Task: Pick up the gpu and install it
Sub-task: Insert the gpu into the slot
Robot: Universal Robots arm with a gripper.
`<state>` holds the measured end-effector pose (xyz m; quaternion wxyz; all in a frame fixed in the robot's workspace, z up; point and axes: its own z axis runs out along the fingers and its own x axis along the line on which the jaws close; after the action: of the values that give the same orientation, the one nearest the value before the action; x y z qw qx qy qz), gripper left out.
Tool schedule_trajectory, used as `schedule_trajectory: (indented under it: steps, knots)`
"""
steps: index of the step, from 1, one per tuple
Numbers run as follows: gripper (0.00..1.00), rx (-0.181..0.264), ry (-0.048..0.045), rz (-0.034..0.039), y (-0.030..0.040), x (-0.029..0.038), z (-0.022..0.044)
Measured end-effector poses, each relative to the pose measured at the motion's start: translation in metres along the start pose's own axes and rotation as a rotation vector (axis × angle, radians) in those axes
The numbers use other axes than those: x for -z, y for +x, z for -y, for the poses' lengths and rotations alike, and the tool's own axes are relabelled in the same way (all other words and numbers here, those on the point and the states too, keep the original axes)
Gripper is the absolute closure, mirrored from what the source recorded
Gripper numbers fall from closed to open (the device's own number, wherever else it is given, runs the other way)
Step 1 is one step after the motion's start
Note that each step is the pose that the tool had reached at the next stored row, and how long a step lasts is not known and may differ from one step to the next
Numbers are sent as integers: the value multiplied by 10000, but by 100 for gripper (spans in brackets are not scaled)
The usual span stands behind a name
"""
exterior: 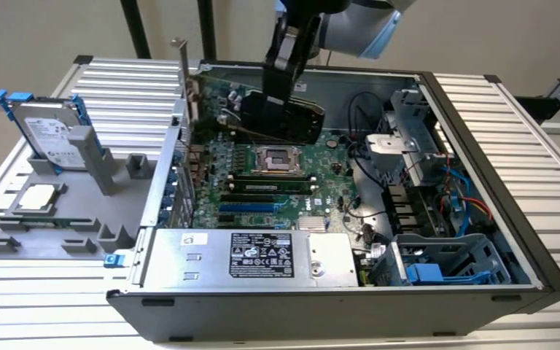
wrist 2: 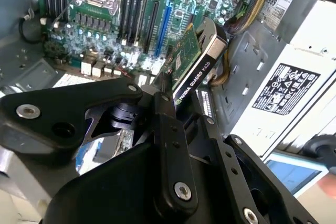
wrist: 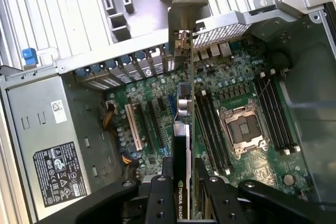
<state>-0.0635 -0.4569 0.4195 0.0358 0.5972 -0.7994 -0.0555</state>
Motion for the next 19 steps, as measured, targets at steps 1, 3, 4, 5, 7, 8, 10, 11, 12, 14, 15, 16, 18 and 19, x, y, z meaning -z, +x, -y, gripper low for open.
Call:
schedule_trajectory:
  steps: [1,3,4,5,7,8,10,11,12,14,15,16,18,19]
  knots:
    - [100,112,-1,-15,0,0,1]
    - [100,317,-3,-42,-1,1,3]
    - [100,419,-4,-56,-1,1,4]
    - [100,520,-4,-68,-1,0,5]
    - [100,730,-7,-96,-2,1,7]
    - [100,831,-8,-111,-2,1,8]
    - [100,1034,-9,-138,-3,2,10]
    - [100,1139,-11,-152,-3,2,11]
    - [100,1235,-11,-164,-3,2,12]
    - [100,1440,-13,-191,-4,2,14]
    - [100,1534,-14,-204,-4,2,15]
    - [100,1647,-15,-219,-5,2,16]
    - [100,1840,-17,-244,-5,3,18]
    - [100,1946,-17,-259,-6,3,19]
